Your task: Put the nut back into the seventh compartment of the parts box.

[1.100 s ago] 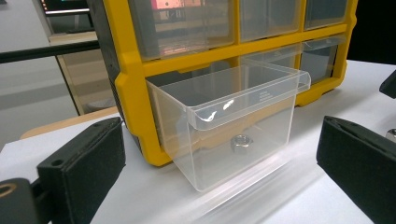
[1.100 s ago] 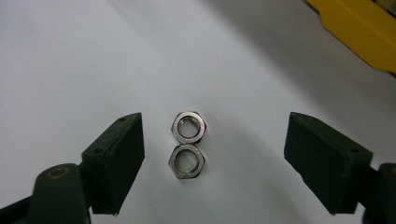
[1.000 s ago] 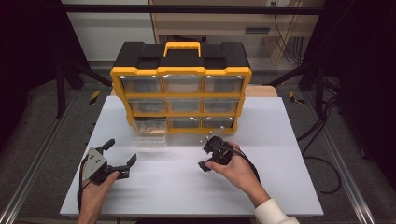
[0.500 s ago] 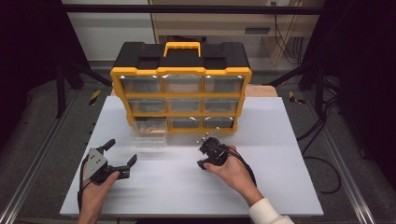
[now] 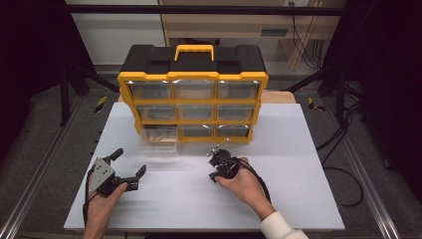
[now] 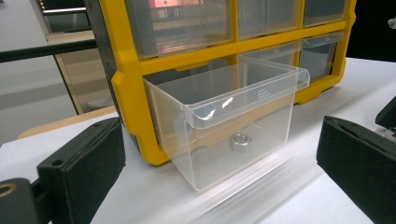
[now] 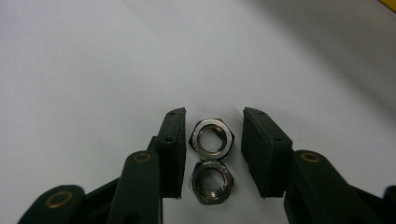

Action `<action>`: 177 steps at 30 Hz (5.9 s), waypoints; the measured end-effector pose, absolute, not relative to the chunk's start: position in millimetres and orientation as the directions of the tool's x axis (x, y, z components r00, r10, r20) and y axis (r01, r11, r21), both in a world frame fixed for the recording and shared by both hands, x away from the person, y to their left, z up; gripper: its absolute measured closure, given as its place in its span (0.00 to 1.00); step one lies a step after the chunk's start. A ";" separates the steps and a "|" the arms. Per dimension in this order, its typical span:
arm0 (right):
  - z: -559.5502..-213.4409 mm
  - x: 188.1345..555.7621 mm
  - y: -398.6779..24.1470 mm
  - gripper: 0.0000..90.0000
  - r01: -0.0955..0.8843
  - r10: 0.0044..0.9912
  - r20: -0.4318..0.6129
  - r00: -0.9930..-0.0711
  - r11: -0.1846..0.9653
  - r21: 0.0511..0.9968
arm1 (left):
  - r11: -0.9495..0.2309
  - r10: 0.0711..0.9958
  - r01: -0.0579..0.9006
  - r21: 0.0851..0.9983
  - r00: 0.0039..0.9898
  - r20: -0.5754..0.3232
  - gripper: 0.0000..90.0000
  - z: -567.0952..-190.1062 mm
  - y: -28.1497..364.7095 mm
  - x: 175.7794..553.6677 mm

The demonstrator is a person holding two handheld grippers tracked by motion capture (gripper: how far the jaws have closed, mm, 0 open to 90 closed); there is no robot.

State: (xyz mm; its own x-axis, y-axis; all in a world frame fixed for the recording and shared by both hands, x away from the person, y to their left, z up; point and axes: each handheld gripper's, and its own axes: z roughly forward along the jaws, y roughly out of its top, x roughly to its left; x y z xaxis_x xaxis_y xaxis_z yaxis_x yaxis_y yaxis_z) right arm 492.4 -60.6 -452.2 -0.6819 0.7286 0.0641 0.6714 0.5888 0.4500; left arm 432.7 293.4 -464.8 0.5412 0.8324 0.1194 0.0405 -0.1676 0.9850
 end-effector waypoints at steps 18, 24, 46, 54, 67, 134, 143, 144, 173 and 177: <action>-454.0 490.2 -57.9 0.75 0.641 0.709 0.025 -0.705 0.622 0.449 | -0.171 0.832 0.041 0.984 0.542 0.122 0.01 -464.8 293.2 432.7; -453.5 490.1 -57.2 0.76 0.635 0.701 0.024 -0.712 0.629 0.449 | -0.171 0.832 0.040 0.984 0.542 0.123 0.01 -464.8 293.2 432.7; -440.5 490.9 -58.3 0.78 0.520 0.665 -0.012 -0.747 0.595 0.613 | -0.169 0.832 0.039 0.985 0.541 0.122 0.01 -464.6 293.3 432.6; -430.9 490.1 -56.6 0.78 0.491 0.672 -0.008 -0.740 0.548 0.677 | -0.168 0.832 0.038 0.985 0.542 0.121 0.01 -464.6 293.3 432.5; -423.3 492.3 -52.4 0.78 0.444 0.659 -0.009 -0.752 0.517 0.732 | -0.167 0.830 0.038 0.985 0.544 0.119 0.01 -464.6 293.2 432.5; -376.7 510.6 4.2 0.78 0.335 0.621 0.017 -0.784 0.399 0.854 | -0.161 0.831 0.039 0.986 0.545 0.114 0.01 -464.3 293.1 432.3; -375.9 513.7 12.7 0.78 0.333 0.618 0.029 -0.786 0.384 0.861 | -0.161 0.830 0.039 0.986 0.546 0.114 0.01 -464.2 293.1 432.2; -375.8 514.3 13.2 0.78 0.332 0.617 0.029 -0.786 0.383 0.862 | -0.161 0.830 0.039 0.986 0.546 0.114 0.01 -464.2 293.1 432.2; -381.6 523.2 21.8 0.78 0.338 0.621 0.066 -0.781 0.333 0.880 | -0.166 0.829 0.039 0.985 0.547 0.118 0.01 -464.1 292.4 432.1; -382.6 524.8 24.7 0.78 0.341 0.613 0.080 -0.786 0.322 0.883 | -0.166 0.829 0.039 0.985 0.547 0.118 0.01 -464.1 292.4 432.1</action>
